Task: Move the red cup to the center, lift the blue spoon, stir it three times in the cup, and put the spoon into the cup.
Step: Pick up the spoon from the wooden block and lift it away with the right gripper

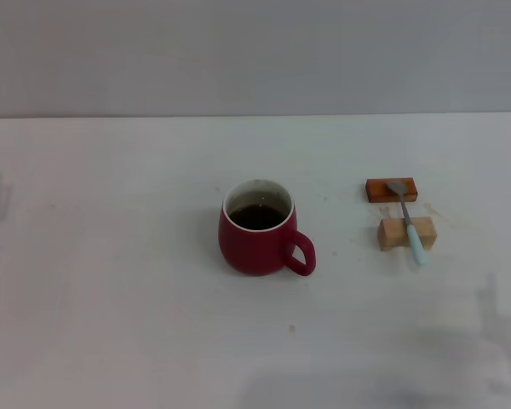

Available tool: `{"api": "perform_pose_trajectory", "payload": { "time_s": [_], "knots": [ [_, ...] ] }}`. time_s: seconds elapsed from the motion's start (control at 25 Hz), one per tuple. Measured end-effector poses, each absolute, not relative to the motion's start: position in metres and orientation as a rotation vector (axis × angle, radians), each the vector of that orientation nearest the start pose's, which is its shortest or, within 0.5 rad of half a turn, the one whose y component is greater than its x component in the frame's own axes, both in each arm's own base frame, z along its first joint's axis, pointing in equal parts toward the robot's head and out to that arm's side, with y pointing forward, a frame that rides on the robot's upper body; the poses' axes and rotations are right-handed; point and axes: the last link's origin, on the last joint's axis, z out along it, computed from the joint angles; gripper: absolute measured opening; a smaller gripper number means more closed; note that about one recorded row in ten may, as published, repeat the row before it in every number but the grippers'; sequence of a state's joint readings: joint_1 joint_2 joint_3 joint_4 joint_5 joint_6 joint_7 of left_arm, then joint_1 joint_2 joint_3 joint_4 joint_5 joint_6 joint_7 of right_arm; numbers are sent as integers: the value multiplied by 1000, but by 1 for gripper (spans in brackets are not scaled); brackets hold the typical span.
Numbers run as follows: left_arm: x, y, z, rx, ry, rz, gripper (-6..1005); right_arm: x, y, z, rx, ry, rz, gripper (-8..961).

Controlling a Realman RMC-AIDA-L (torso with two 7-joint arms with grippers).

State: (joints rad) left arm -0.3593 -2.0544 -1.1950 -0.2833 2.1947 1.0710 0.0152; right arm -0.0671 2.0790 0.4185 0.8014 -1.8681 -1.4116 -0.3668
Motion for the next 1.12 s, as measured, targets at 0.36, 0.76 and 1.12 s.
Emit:
{"api": "perform_pose_trajectory", "payload": {
  "time_s": [0.36, 0.76, 1.12],
  "knots": [
    [-374, 329, 44, -1188, -649, -578, 859, 295, 169, -78, -1429, 726, 667, 641],
    [-373, 330, 44, -1188, -646, -581, 859, 294, 164, -91, -1521, 742, 640, 627],
    [-373, 329, 44, -1197, -642, -574, 859, 296, 169, -103, -1623, 725, 591, 614]
  ]
}}
